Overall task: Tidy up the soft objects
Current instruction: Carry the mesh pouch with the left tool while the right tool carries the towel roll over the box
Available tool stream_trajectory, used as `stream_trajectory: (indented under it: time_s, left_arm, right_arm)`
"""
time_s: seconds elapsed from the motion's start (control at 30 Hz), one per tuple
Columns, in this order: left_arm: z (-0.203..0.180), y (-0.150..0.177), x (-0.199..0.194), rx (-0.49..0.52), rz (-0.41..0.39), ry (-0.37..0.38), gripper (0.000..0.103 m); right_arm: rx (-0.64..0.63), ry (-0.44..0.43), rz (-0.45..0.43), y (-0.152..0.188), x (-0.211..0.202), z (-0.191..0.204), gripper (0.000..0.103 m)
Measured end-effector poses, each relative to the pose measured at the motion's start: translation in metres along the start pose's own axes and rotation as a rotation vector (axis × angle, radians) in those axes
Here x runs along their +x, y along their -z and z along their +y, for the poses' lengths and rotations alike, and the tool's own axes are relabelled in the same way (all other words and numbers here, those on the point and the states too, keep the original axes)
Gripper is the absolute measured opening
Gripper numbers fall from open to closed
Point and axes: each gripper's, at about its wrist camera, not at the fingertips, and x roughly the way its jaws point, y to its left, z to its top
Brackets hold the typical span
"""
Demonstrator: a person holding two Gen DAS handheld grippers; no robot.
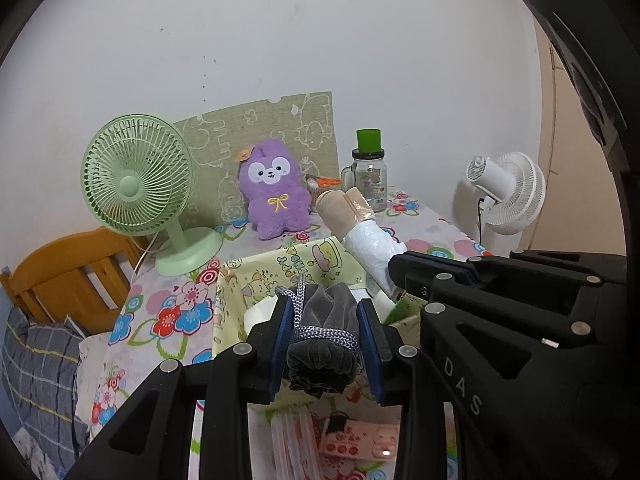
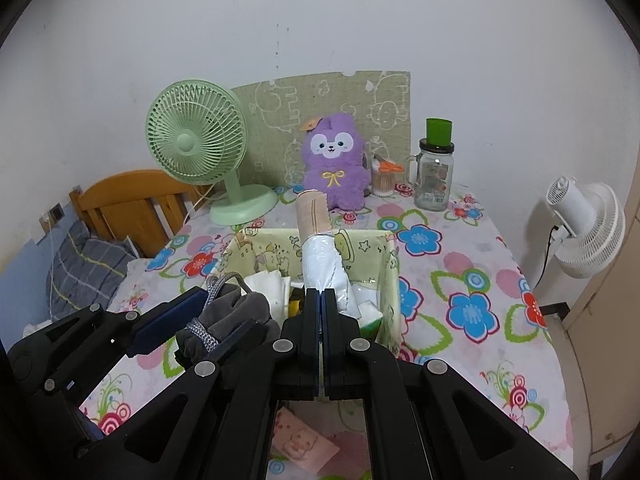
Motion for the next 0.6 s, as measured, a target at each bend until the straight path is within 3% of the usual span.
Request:
stream_trajectory:
  time_s: [0.13, 0.6]
  left_arm:
    - [0.006, -0.004, 0.013, -0.004, -0.001, -0.006, 0.033]
    - [0.022, 0.0, 0.058, -0.05, 0.06, 0.026, 0.035]
  right_arm:
    - [0.04, -0.06, 0.04, -0.008, 0.016, -0.007, 0.003]
    - [0.04, -0.041, 0.095, -0.01, 0.06, -0.009, 0.003]
